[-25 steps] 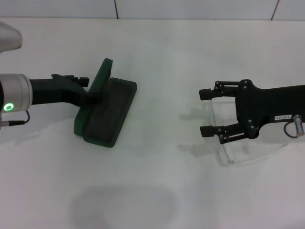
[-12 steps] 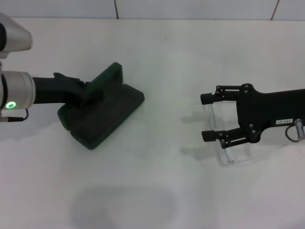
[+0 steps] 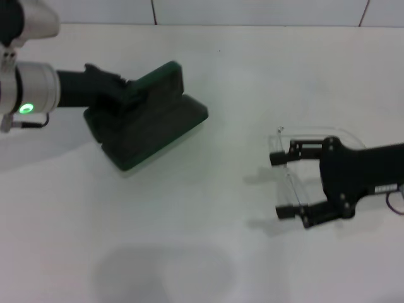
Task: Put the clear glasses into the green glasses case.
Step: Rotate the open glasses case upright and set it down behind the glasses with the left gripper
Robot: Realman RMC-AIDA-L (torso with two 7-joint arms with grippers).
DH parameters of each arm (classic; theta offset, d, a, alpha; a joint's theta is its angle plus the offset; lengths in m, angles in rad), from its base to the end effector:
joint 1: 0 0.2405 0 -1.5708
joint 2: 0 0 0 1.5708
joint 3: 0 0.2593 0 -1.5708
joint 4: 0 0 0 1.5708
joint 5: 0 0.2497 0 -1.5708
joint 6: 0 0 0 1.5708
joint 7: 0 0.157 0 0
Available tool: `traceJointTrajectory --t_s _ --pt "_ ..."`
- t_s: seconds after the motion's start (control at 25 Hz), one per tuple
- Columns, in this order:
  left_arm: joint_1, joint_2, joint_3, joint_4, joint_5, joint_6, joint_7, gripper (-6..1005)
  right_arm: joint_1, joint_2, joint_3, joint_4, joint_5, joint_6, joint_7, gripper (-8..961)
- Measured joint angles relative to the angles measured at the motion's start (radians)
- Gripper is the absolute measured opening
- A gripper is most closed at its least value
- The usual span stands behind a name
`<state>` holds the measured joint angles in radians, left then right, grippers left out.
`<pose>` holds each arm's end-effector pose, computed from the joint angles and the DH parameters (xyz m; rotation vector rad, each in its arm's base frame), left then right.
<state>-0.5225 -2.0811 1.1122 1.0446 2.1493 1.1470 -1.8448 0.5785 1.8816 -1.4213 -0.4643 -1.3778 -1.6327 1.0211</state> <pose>-0.2342 0.4366 -0.0003 -2.5659 -0.5811 -0.1595 0.2481 0.3480 -0.0260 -3.0216 0.0127 0.8329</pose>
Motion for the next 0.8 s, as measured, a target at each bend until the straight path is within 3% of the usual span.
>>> traceJointTrajectory --t_s 0.2,0.36,0.52,0.8 --pt "-0.077 -0.003 0.031 -0.021 0.002 -0.064 0.053 224 -0.008 0.032 0.000 -0.002 -0.062 -0.030 -0.038 840" --pt "-0.144 -0.005 0.174 -0.054 0.015 -0.187 0.065 238 -0.009 0.060 0.001 -0.013 -0.107 -0.023 -0.047 839" --pt "-0.264 -0.008 0.397 -0.156 0.028 -0.310 0.070 252 -0.011 0.069 0.001 -0.014 -0.119 -0.020 -0.052 839" --pt "-0.309 -0.009 0.518 -0.152 -0.049 -0.238 0.082 277 -0.022 0.074 0.001 -0.014 -0.120 -0.019 -0.057 839"
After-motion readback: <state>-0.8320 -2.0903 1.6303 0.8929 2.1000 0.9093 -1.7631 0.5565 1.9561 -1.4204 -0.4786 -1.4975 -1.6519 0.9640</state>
